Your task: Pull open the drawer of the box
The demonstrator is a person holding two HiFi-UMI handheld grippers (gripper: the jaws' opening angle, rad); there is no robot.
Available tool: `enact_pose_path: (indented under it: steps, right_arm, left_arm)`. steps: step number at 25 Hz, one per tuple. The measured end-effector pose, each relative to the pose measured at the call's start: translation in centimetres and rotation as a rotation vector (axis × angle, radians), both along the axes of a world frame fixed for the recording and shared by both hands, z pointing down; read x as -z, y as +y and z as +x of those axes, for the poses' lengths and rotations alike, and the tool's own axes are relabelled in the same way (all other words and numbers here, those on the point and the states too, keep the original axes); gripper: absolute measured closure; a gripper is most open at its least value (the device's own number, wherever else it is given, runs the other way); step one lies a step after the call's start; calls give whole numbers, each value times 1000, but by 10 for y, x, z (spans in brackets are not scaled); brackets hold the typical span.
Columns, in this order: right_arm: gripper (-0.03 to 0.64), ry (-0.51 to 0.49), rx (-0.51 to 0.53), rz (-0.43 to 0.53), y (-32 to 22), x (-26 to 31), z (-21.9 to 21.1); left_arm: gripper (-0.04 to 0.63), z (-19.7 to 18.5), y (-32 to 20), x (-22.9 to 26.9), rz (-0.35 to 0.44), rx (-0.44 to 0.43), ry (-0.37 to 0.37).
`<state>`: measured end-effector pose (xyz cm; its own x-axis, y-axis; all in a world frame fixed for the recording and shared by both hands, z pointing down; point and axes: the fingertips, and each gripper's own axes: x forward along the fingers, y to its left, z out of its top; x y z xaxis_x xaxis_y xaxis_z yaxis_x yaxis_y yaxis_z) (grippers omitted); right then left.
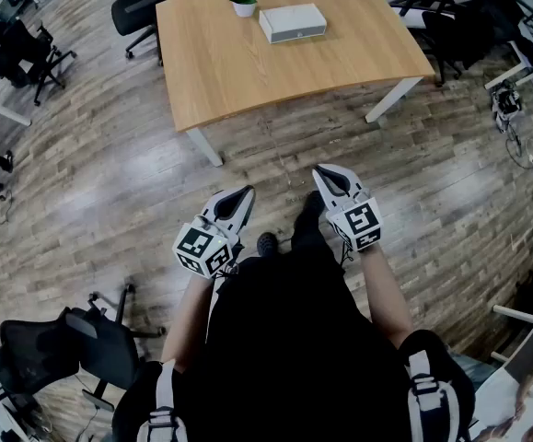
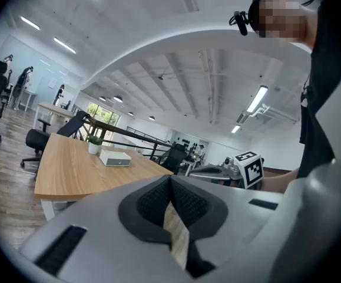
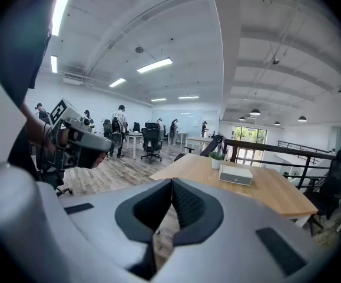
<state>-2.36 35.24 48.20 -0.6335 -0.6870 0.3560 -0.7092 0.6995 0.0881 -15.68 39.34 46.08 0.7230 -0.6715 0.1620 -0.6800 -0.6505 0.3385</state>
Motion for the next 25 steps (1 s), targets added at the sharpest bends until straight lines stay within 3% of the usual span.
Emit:
enact_pose_path:
  steps: [6,12,18,25]
  right_arm:
    - [592,19,23,-7,8,-6,-11]
    - [592,-27,26,-11,0,-6,-17]
    - [592,-76,23,-21,-19,-6,-10]
    - [591,-139,-9,-19,-62,-2,15]
  left_arm:
    - [574,-16,8,0,-26,45,58]
    - [574,-17,1,1,-9,51,21]
    - [574,0,-9,12,6,-17,75]
    - [574,23,-48,11,7,-20,36]
